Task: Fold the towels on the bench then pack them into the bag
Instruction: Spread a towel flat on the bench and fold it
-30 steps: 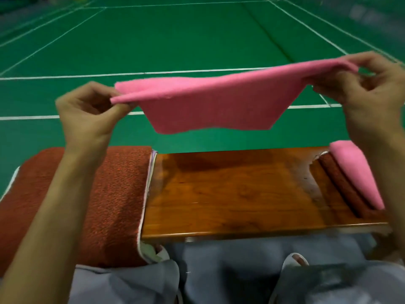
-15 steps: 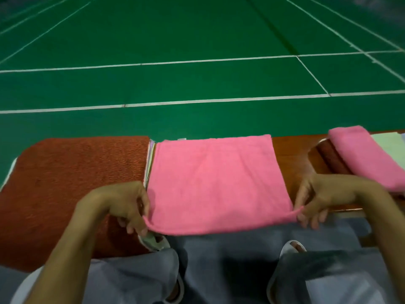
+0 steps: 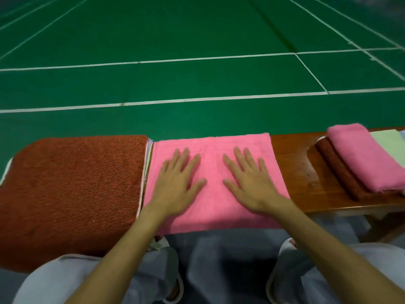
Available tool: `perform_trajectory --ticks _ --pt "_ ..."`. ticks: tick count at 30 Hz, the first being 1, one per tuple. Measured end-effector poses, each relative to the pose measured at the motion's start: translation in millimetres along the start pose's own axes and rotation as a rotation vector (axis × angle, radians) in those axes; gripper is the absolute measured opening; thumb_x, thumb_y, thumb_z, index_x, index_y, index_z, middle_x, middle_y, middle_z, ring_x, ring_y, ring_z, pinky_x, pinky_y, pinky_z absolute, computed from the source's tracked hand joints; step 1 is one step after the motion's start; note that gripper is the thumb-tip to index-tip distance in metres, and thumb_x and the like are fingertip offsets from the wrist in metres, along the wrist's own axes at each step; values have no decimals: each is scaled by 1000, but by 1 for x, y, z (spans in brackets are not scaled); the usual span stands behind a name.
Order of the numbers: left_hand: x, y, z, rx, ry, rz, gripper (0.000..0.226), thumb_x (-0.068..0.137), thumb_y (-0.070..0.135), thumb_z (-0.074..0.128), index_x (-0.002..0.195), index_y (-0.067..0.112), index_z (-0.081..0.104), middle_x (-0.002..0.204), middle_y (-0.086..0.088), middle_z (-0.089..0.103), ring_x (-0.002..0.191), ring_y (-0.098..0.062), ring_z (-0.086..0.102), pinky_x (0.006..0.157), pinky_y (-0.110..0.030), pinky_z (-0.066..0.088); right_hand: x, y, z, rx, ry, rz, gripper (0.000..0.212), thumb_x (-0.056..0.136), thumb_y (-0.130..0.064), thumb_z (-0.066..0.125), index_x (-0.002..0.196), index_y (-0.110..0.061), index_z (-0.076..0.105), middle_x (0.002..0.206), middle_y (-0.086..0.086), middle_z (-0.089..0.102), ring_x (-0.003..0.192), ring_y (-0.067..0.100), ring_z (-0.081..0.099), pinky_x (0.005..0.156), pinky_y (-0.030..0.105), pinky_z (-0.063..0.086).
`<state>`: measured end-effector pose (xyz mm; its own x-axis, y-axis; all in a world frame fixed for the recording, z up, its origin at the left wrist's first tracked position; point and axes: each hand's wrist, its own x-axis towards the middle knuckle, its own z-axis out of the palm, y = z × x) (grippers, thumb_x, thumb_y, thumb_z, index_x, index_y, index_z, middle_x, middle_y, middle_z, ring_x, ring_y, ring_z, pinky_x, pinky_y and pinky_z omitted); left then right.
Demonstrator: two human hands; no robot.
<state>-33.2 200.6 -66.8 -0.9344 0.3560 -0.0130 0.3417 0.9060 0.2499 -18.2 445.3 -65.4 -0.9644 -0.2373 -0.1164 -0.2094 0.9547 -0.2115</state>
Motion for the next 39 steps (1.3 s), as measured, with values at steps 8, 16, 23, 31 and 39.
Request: perform_trajectory --ticks 8,16,23,31,39 --pt "-5 -33 7 68 45 -211 81 96 71 0 164 27 -3 171 -5 -13 157 -23 -16 128 -48 -4 -3 55 2 -78 52 263 79 90 -69 -8 162 -35 -9 169 -3 -17 156 30 -16 125 60 -2" --pt "-10 -18 -7 -170 314 -388 59 100 42 53 143 2 45 148 -24 46 136 -39 40 113 -49 36 -8 46 -10 -26 316 399 63 103 -50 39 155 -15 33 151 18 43 135 38 40 107 52 38" --pt "-1 -23 -34 -352 223 -623 43 79 25 87 108 2 67 98 -11 67 90 -32 63 76 -41 51 -1 41 -43 210 168 673 31 86 -38 68 87 -8 62 103 21 68 90 38 62 72 39 48" --pt "1 -44 -58 -1076 167 -689 18 79 4 84 89 10 69 90 -9 73 69 -18 69 53 -26 51 -17 58 -72 1109 227 431 31 89 3 72 111 -13 56 70 2 66 63 15 64 58 27 48" --pt "-18 -60 -102 -1115 189 -310 45 71 -15 78 105 13 77 98 -13 79 85 -11 73 74 -17 57 -54 57 -123 1275 -2 89 52 91 24 50 136 -1 53 51 -7 61 42 -3 55 44 8 45"
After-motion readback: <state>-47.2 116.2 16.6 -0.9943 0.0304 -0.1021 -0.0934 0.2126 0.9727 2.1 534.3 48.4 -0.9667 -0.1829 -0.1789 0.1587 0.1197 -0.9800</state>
